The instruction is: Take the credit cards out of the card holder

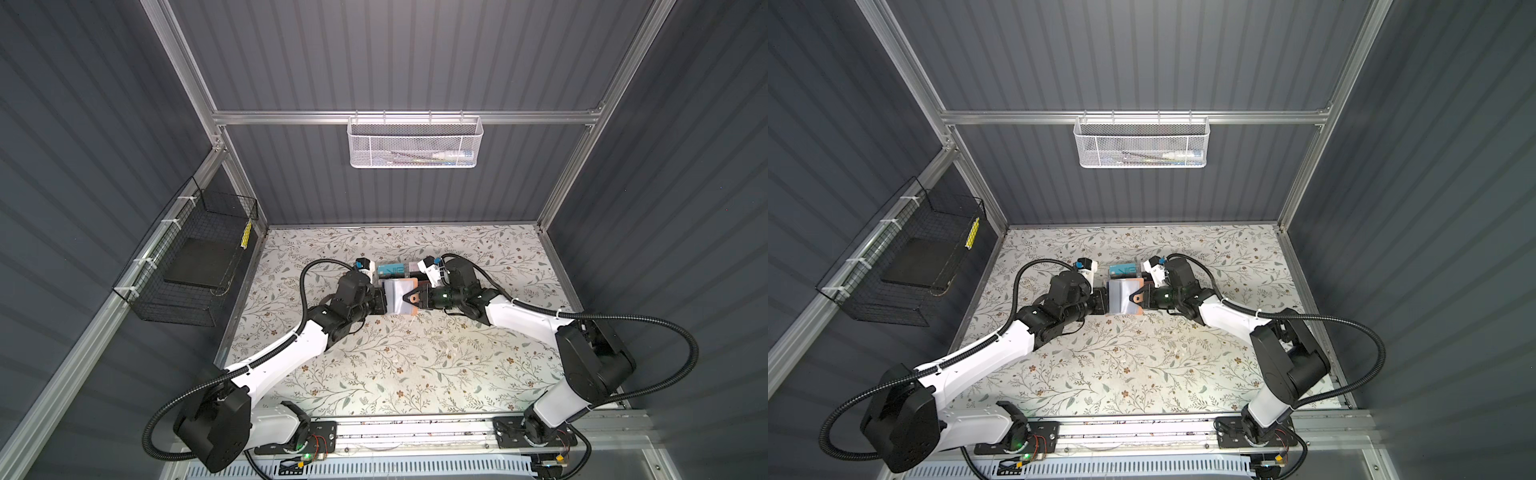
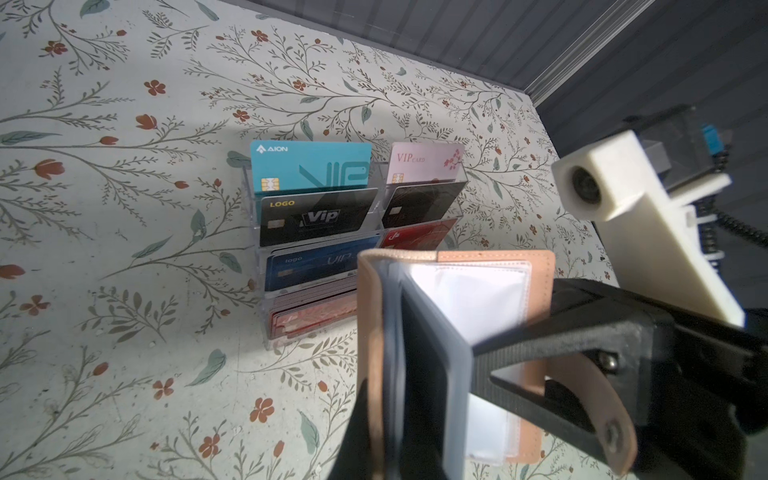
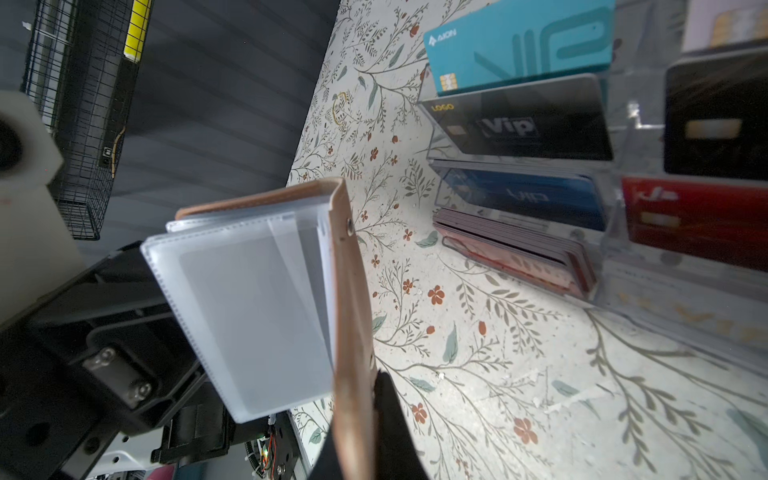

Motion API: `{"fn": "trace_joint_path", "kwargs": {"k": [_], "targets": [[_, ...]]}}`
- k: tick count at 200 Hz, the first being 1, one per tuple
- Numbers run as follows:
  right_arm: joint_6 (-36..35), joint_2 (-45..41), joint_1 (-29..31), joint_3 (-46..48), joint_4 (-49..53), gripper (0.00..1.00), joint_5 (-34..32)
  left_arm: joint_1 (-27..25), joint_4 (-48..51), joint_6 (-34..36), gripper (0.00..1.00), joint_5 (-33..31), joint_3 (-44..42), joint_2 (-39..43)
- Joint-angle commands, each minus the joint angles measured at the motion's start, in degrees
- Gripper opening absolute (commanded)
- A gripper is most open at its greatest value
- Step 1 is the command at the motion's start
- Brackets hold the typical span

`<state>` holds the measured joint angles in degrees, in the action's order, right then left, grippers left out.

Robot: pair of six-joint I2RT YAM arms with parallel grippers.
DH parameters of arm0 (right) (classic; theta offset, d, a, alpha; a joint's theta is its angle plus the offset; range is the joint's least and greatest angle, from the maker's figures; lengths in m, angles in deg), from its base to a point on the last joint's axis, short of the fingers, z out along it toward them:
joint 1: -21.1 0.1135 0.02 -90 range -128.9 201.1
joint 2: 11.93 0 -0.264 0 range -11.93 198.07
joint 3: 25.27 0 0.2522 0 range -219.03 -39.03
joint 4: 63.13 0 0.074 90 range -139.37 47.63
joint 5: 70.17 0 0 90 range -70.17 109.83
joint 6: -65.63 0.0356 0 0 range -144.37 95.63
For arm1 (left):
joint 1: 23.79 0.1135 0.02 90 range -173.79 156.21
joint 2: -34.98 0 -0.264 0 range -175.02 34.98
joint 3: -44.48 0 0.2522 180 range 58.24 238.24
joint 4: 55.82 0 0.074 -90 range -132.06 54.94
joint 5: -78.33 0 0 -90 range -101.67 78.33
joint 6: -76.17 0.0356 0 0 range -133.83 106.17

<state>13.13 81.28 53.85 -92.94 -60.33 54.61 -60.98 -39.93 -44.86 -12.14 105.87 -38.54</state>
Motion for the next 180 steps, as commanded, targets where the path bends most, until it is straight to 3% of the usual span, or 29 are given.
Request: {"fn": "trace_joint_path", "kwargs": {"k": [1, 106, 165, 180], "targets": [[1.08, 1.55, -0.79, -0.22, -1.12, 0.0, 0.09, -0.34, -1.09, 0.82, 0.0, 1.17, 1.23, 1.61], [1.74, 4.17, -1.68, -0.85, -1.06, 0.0, 1.15, -0.34, -1.49, 0.67, 0.0, 1.3, 0.63, 2.72], [4.34, 2.74, -3.59, 1.18, -4.7, 0.29, 3.39, -0.34, -1.25, 0.73, 0.0, 0.84, 0.61, 2.81], [5.89, 1.87, -4.47, 2.52, -7.37, 0.32, 4.68, -0.25, -1.25, 0.73, 0.0, 0.74, 0.53, 2.94]]}}
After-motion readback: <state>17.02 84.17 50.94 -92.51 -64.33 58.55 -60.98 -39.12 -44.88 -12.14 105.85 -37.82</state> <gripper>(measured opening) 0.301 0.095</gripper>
